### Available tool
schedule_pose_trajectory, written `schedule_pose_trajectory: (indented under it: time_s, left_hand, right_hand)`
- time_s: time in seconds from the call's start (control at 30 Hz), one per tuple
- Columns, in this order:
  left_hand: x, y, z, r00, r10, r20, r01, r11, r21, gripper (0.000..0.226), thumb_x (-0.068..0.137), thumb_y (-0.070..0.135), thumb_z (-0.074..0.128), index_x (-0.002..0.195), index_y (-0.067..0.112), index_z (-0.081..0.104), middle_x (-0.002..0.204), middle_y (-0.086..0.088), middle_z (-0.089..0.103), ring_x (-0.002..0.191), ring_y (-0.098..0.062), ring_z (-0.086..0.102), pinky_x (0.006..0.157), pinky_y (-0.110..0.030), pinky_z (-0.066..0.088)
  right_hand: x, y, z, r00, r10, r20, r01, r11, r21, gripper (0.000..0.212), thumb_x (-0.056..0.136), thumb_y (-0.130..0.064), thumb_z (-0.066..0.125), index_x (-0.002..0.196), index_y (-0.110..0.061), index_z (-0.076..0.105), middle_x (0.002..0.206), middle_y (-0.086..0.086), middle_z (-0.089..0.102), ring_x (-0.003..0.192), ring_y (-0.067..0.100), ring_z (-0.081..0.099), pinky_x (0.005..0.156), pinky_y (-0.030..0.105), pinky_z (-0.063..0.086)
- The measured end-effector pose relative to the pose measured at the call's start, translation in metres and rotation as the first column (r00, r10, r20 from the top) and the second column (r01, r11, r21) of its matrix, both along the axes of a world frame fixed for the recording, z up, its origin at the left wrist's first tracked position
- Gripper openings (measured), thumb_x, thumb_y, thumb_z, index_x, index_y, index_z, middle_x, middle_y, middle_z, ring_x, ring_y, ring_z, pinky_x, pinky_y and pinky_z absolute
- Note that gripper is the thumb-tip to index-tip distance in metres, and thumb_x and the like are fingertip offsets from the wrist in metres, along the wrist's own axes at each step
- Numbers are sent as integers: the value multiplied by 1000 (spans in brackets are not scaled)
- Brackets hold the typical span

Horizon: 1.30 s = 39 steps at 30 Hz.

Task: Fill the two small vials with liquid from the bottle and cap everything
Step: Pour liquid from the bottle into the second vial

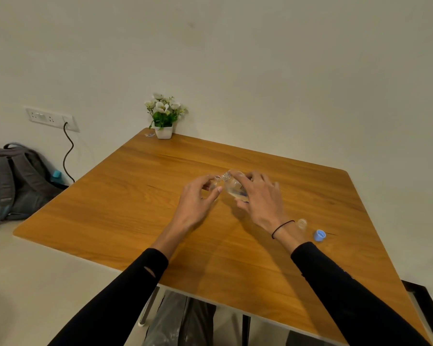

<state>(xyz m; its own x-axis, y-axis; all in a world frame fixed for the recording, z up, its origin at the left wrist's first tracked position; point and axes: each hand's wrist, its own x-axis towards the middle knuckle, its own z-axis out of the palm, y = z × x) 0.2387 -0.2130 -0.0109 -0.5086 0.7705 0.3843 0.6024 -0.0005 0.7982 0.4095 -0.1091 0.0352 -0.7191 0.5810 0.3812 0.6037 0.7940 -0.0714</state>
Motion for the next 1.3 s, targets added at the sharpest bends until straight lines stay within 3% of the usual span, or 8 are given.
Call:
schedule_pose_trajectory:
  time_s: [0.3, 0.83, 1.3]
  left_hand:
    - [-2, -1, -12, 998, -7, -60, 5, 1000, -28, 45, 103, 40, 70, 144, 24, 67, 123, 8, 75, 110, -8, 68, 99, -40, 61]
    - [4, -1, -24, 996, -25, -81, 24, 1000, -12, 42, 101, 38, 72, 141, 24, 69, 124, 7, 76, 110, -11, 69, 97, -40, 60]
    - [3, -2, -27, 996, -19, -88, 18, 1000, -16, 43, 100, 38, 74, 140, 24, 70, 128, 5, 75, 112, -11, 68, 100, -37, 59]
  right_hand:
    - [3, -1, 13, 990, 3, 144, -13, 997, 70, 77, 89, -41, 77, 153, -48, 34, 135, 3, 57, 123, 26, 52, 92, 47, 44]
    - [8, -4, 9, 980, -8, 200, 4, 1000, 20, 83, 87, -45, 78, 154, -48, 30, 135, 4, 56, 124, 27, 51, 93, 50, 46]
    - [7, -6, 22, 962, -2, 273, -21, 996, 81, 76, 90, -44, 75, 153, -48, 33, 141, 3, 55, 129, 28, 49, 97, 52, 43]
